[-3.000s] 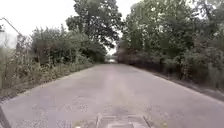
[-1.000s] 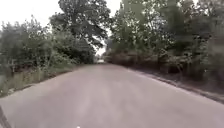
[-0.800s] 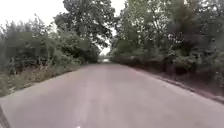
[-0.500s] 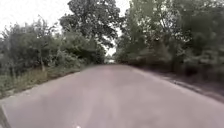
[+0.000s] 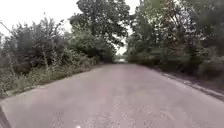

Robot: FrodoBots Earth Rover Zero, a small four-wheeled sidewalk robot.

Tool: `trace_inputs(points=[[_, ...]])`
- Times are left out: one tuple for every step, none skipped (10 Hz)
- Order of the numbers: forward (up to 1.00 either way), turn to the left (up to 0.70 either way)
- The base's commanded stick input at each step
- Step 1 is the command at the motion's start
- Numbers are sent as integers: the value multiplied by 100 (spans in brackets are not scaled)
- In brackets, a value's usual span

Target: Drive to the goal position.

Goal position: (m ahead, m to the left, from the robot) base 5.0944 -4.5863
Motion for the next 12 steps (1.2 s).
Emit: trace_inputs(points=[[100, -16], [100, -16], [100, -16], [100, -16], [100, -17], [100, -17], [100, -17], [100, -17], [100, -14], [100, -8], [100, -3], [100, 0]])
